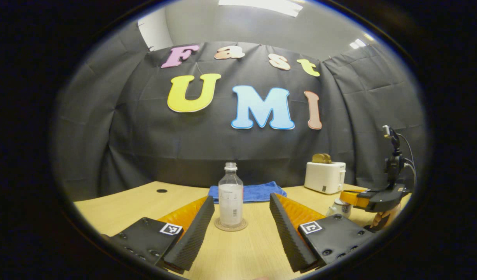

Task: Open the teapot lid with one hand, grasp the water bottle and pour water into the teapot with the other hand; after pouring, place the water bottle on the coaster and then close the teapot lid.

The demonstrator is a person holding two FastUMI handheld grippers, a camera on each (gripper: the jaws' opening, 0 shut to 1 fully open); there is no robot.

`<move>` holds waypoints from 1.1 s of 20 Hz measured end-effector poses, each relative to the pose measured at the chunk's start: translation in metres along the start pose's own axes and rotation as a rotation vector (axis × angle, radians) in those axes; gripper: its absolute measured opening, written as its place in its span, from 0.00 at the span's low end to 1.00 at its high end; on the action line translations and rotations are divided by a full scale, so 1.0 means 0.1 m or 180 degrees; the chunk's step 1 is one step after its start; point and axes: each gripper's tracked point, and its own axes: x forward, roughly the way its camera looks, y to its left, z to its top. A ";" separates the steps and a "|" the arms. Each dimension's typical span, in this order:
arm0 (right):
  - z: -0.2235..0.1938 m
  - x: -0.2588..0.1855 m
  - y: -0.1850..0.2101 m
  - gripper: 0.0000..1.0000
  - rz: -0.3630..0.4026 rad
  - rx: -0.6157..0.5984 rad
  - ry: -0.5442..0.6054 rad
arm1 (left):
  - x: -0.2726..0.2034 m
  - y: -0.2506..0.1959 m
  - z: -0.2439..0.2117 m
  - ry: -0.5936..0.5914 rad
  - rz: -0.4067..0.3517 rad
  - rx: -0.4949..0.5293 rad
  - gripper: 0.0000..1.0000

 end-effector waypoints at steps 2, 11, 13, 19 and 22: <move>0.02 -0.03 0.03 0.07 0.0002 -0.0016 0.0033 | -0.02 -0.02 -0.02 0.0010 -0.0001 0.0030 0.99; 0.36 -0.34 0.00 0.34 -0.0098 -0.0119 -0.0277 | -0.10 -0.10 0.00 0.0023 -0.0015 0.0043 0.99; 0.40 -0.56 0.07 0.39 -0.0064 -0.0124 -0.0277 | -0.13 -0.18 0.01 0.0027 -0.0052 0.0038 0.99; 0.29 -1.28 0.23 0.57 -0.0014 0.0003 -0.0229 | -0.40 -0.33 -0.12 0.0113 -0.0057 -0.0019 0.99; 0.20 -1.46 0.26 0.57 -0.0005 0.0098 -0.0233 | -0.54 -0.33 -0.12 0.0096 -0.0012 -0.0057 0.99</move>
